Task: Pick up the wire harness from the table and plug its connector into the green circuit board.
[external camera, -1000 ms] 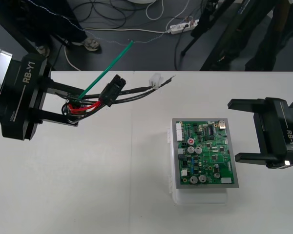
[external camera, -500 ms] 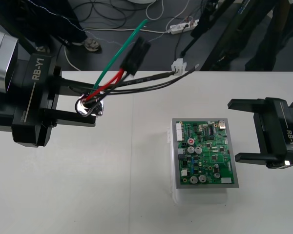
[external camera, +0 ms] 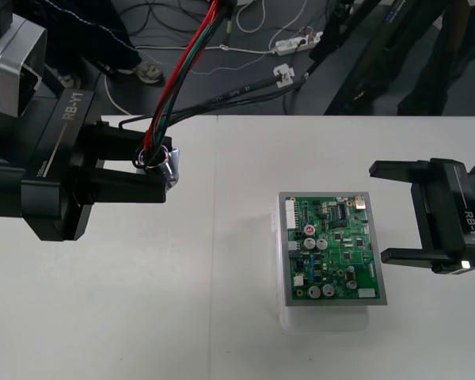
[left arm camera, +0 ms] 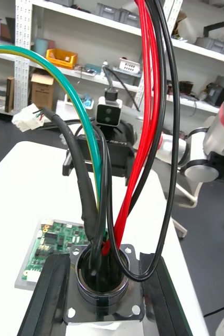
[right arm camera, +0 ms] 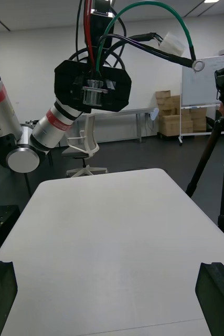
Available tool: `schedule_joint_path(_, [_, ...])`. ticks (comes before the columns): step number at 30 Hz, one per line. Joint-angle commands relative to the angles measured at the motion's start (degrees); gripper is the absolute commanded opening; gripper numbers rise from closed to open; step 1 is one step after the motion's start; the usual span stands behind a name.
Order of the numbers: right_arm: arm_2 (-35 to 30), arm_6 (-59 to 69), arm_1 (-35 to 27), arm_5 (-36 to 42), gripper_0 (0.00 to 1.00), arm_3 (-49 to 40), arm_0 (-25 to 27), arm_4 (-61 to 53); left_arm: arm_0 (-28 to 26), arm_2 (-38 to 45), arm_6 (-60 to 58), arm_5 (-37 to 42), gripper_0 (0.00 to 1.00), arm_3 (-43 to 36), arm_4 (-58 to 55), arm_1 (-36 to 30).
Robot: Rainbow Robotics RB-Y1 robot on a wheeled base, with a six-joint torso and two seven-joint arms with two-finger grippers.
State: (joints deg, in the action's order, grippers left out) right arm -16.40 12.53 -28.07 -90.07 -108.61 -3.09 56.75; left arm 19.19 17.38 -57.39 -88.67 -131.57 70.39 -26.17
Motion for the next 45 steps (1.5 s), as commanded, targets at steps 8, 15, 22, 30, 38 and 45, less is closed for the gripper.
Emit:
schedule_joint_path(8, [0.93, 1.97, -1.37, 0.07, 1.0, -0.55, -0.96, -0.58, 2.6, -0.68, -18.99, -1.33, 0.0, -1.49, -5.96, 0.85])
schedule_joint_path(15, [0.93, 1.97, -1.37, 0.07, 1.0, -0.55, -0.96, -0.58, 3.75, -5.07, -21.45, -1.33, 0.0, 4.31, -8.07, -0.82])
schedule_joint_path(22, [0.93, 1.97, -1.37, 0.07, 1.0, -0.55, -0.96, -0.58, 3.83, -11.14, -20.92, -1.33, 0.0, 12.13, -10.18, -4.77])
schedule_joint_path(30, [0.93, 1.97, -1.37, 0.07, 1.0, -0.55, -0.96, -0.58, 4.1, -18.96, -17.85, -1.33, 0.0, 18.54, -11.5, -7.76])
schedule_joint_path(38, [0.93, 1.97, -1.37, 0.07, 1.0, -0.55, -0.96, -0.58, 4.36, -26.87, -12.84, -1.33, 0.0, 25.58, -15.19, -8.64])
schedule_joint_path(45, [0.93, 1.97, -1.37, 0.07, 1.0, -0.55, -0.96, -0.58, 4.27, -30.12, -12.22, -1.33, 0.0, 27.07, -18.53, -8.64])
